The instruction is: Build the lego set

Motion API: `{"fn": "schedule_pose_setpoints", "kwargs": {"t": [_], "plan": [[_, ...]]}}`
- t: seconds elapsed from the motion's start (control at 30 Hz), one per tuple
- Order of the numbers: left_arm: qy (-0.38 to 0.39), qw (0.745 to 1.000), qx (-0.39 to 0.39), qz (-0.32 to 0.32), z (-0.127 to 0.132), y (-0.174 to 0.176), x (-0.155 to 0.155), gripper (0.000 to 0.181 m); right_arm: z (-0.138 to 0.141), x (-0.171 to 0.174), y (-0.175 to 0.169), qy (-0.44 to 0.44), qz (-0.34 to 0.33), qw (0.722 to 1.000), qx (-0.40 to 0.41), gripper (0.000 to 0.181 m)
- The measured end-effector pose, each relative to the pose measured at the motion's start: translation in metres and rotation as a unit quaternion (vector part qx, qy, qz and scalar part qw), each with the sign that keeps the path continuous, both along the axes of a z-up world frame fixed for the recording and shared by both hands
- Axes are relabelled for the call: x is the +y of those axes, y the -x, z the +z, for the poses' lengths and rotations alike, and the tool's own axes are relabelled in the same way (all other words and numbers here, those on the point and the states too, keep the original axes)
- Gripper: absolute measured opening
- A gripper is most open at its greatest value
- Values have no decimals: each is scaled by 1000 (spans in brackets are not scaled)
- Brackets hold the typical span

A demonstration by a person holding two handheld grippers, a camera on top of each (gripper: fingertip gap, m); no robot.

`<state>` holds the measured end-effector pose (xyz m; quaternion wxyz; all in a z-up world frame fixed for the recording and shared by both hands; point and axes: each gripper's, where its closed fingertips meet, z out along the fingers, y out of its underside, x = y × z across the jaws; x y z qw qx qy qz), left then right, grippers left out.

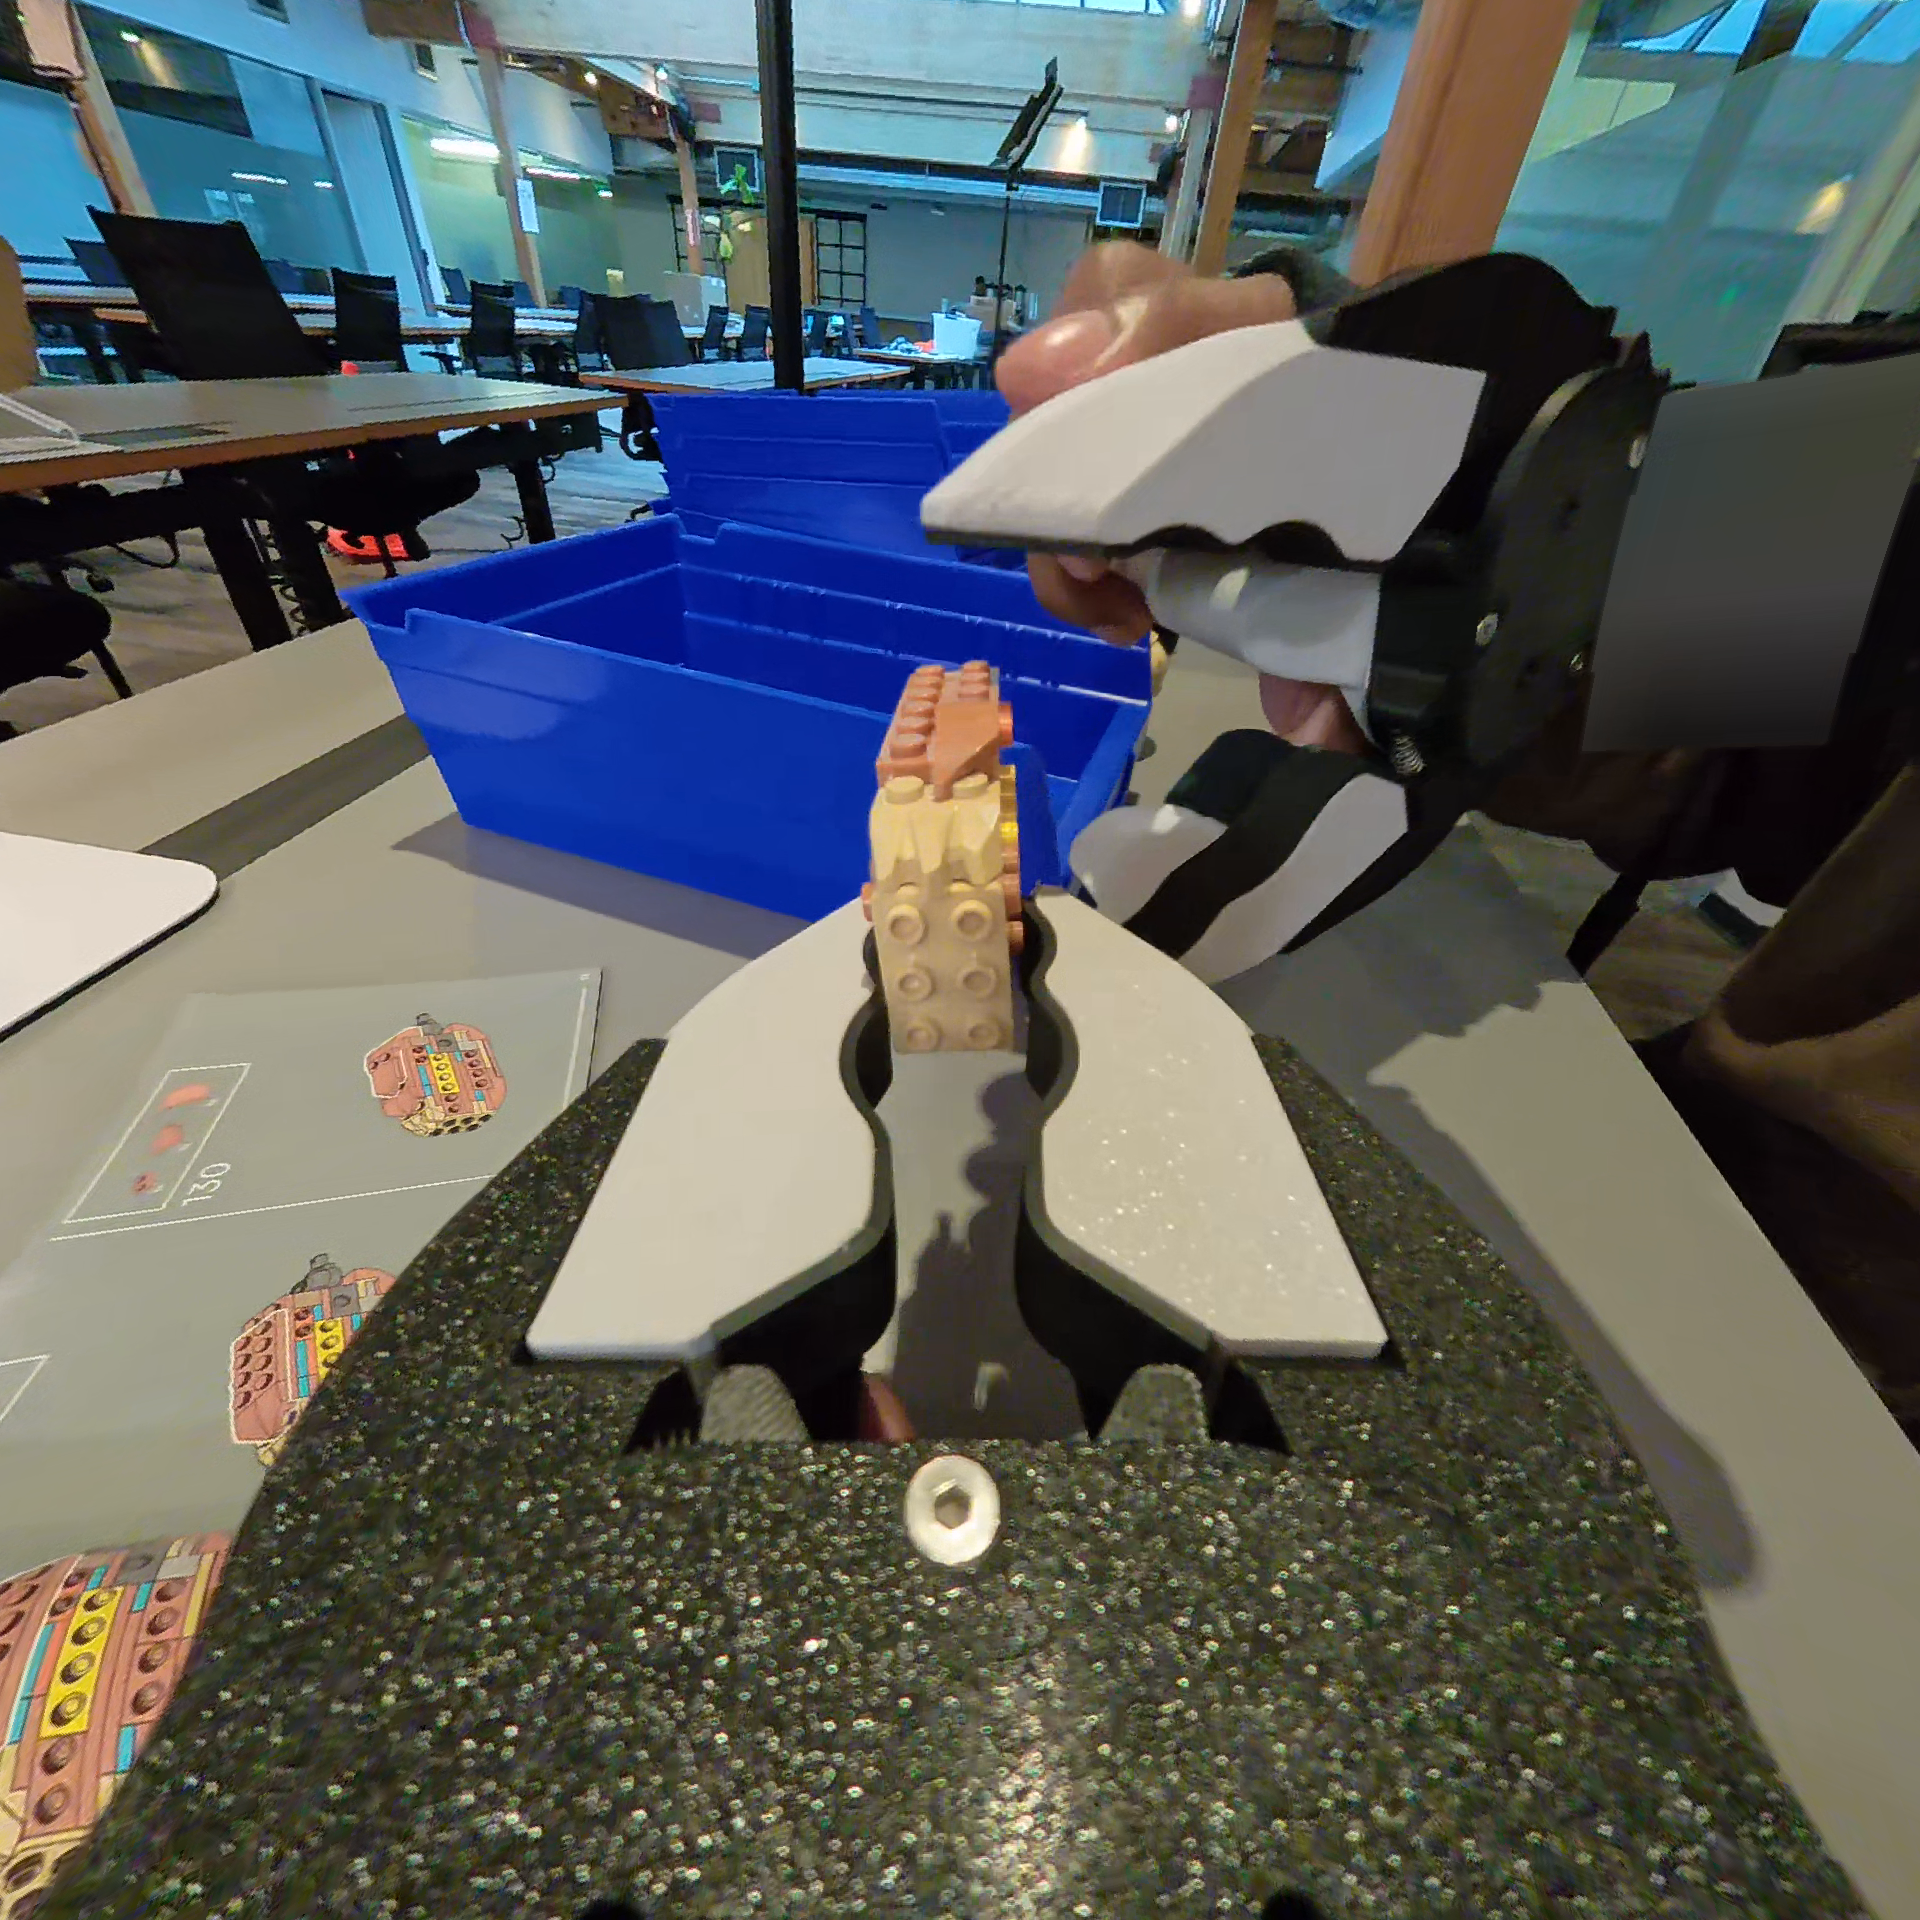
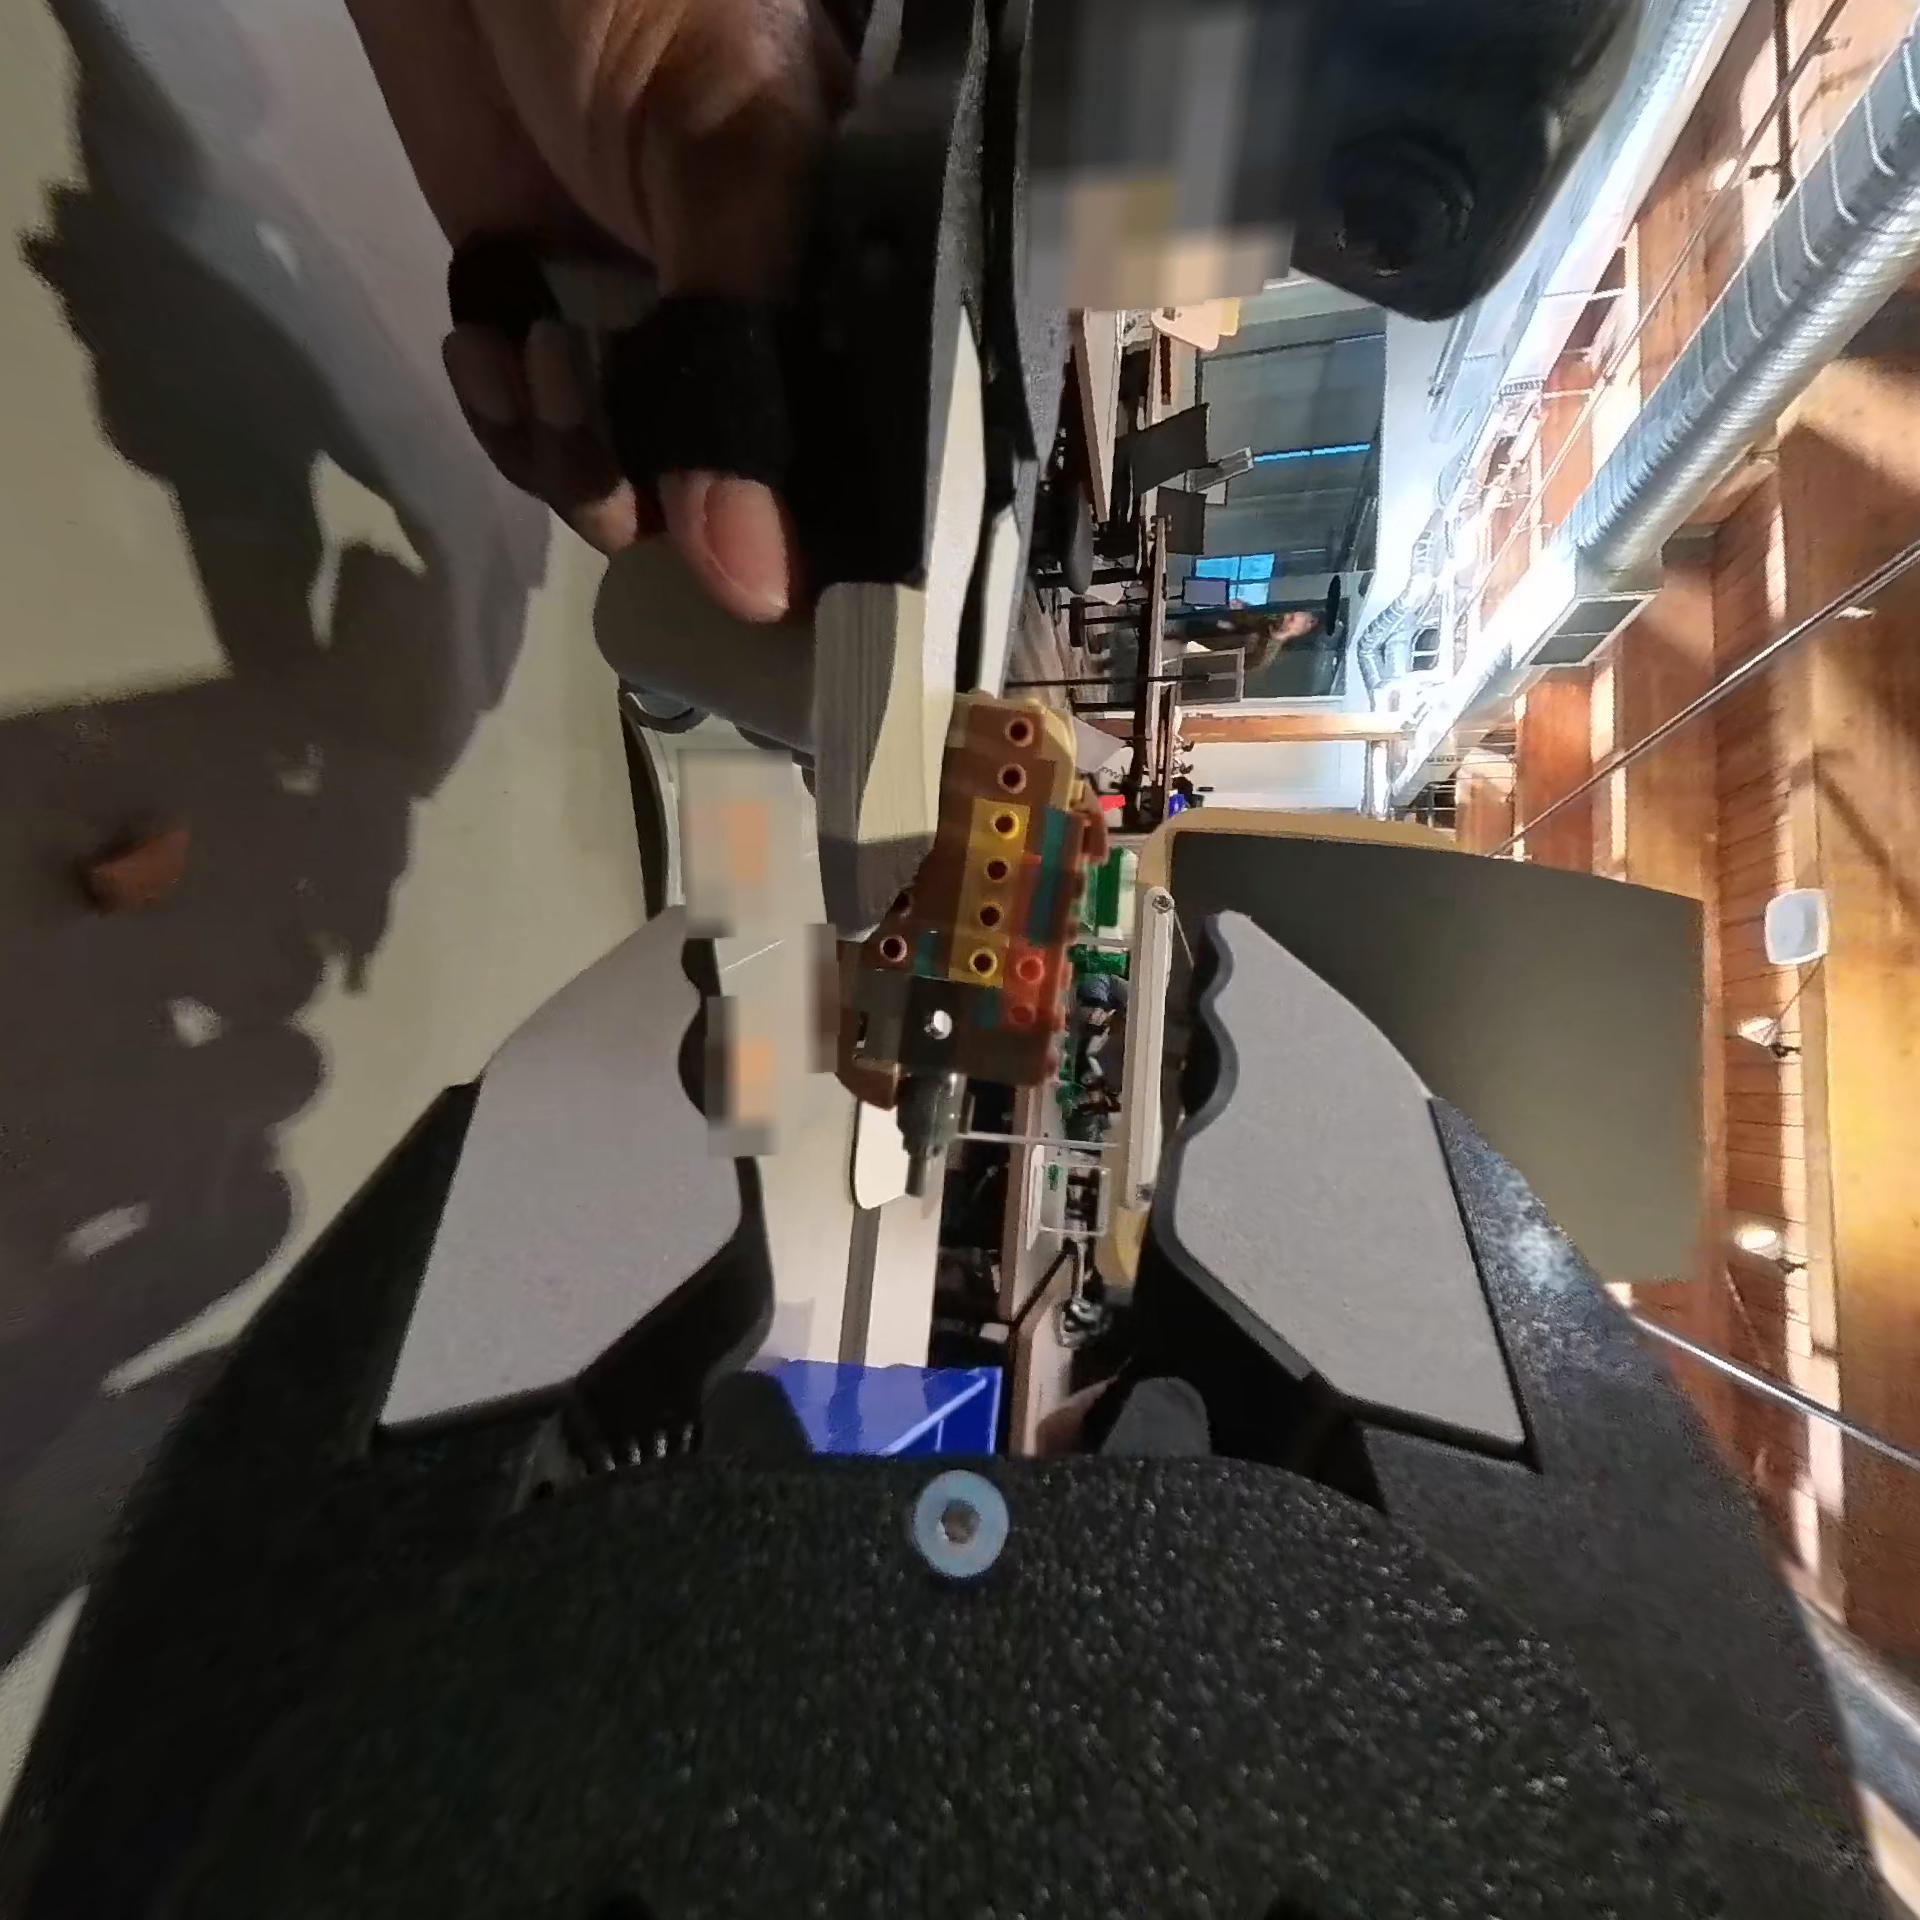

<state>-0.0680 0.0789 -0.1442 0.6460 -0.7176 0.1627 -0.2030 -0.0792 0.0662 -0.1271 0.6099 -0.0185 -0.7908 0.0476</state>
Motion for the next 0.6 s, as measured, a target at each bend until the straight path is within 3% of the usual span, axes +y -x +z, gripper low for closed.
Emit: {"fn": "schedule_pose_setpoints", "kwargs": {"t": [0.6], "plan": [[14, 1000, 18, 0, -5, -2, 0, 22, -7, -5, 12, -35, 8, 999, 0, 72]]}}
